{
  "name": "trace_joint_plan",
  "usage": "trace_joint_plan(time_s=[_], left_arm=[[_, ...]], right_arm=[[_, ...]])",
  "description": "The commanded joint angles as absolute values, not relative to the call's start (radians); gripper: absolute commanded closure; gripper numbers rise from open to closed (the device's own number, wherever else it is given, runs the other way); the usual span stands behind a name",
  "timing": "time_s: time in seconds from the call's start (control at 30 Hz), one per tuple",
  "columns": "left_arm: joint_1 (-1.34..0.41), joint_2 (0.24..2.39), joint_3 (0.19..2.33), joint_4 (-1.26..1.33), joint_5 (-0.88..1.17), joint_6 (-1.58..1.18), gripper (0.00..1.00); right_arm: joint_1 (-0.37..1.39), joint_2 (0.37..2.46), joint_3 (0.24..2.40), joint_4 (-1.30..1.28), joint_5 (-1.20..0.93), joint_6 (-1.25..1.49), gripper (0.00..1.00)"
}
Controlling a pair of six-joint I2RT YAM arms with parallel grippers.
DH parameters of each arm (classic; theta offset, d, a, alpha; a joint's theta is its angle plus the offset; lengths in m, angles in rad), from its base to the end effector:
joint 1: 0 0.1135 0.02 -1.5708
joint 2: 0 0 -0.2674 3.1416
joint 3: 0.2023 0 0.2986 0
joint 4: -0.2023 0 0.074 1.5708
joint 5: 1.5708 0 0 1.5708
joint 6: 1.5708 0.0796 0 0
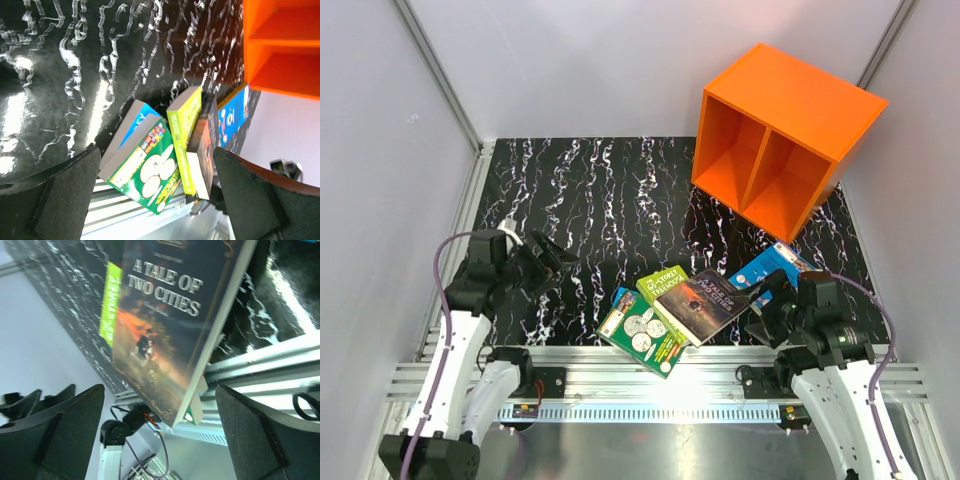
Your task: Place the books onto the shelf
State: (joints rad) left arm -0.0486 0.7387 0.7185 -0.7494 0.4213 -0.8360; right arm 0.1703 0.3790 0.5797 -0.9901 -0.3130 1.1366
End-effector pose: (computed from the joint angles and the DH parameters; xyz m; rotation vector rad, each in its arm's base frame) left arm 0.2194 -0.0433 0.2456 -0.7308 2.3346 -0.9124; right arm 0.1454 0.0499 0.2232 1.0331 2.3242 0.9535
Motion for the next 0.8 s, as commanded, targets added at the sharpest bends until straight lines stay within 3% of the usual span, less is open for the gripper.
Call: trace_joint_plan(time_s=[0.0,0.13,0.27,0.57,0.77], left_arm=[[-0.160,0.785,0.808,-0.673,0.393,-0.838,0.01],[-0.345,0.918,0.851,-0.628,0.235,-0.854,0.01],[-0.513,1.092,0.937,-0.575,0.149,-0.890,0.01],[-0.560,1.368,1.144,-0.532,0.198,-0.827,0.02],[-0.563,1.451,1.215,-0.558,0.226,-0.773,0.04]], right_arm=[[0.175,0.390,0.603,-1.003,-0.373,1.102,0.00],[0.175,0.514,0.456,-0.902,-0.527,1.123,0.00],[0.175,0.546,0.400,-0.897,-0.509,1.117,0.00],[0.175,0.641,0.261,-0.688,-0.491,1.186,0.00],[0.175,0.776,0.310,-0.583,-0.370,1.186,0.00]])
